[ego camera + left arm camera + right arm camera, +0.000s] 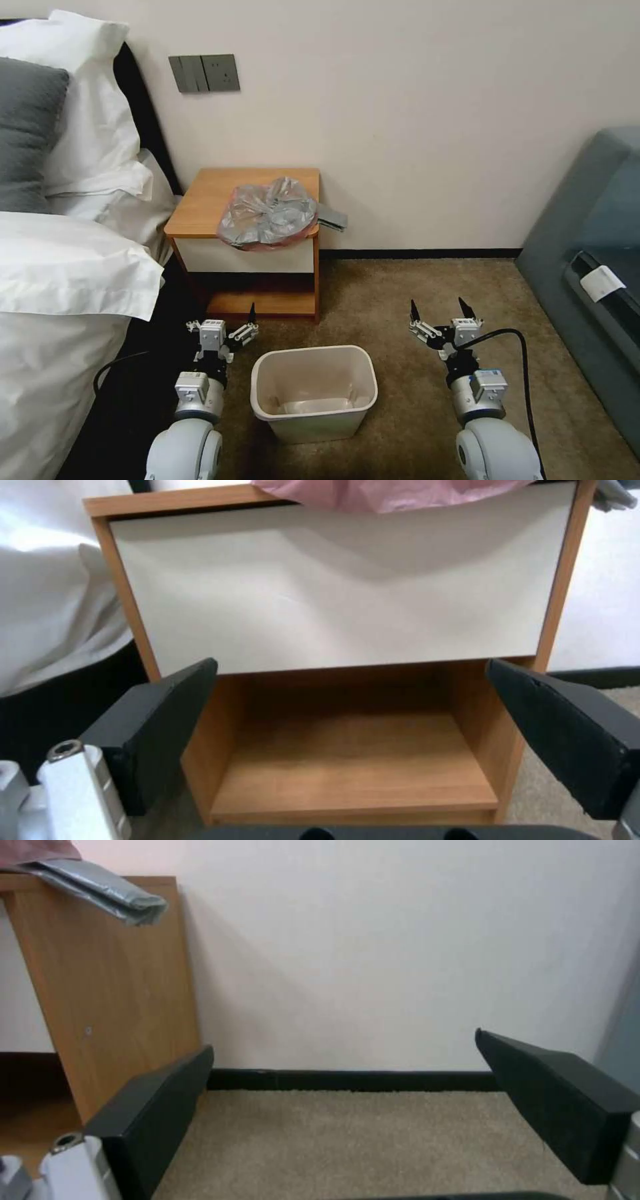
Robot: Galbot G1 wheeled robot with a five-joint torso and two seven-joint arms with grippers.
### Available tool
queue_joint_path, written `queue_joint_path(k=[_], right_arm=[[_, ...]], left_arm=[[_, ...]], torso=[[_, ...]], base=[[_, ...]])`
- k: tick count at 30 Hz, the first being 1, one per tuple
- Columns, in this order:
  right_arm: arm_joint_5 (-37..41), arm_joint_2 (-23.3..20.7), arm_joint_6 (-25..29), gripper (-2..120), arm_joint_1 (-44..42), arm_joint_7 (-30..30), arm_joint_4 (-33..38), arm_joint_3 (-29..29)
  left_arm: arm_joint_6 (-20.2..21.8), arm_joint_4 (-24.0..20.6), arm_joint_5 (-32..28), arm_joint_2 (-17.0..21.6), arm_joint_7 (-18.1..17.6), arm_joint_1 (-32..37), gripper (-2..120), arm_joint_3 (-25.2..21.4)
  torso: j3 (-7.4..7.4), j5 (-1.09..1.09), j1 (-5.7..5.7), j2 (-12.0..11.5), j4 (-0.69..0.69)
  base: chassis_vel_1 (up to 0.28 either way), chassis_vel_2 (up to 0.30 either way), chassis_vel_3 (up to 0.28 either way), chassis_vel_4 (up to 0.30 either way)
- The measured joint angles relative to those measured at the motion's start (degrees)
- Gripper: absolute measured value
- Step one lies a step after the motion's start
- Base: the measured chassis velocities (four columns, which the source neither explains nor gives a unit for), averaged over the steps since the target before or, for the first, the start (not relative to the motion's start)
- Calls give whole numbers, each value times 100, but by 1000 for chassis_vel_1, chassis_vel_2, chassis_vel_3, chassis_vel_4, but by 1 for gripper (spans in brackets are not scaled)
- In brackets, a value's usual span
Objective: Pick up the garbage bag from the table and place it over the trash can.
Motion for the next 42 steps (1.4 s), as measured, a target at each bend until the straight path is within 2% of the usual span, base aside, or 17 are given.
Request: queue_joint_path(k=[42], right_arm=[[0,0,0,100,0,0,0,0]], left_arm=[[0,0,0,0,0,0,100,0]], torso=[[0,0,0,0,0]], base=[[0,0,0,0]])
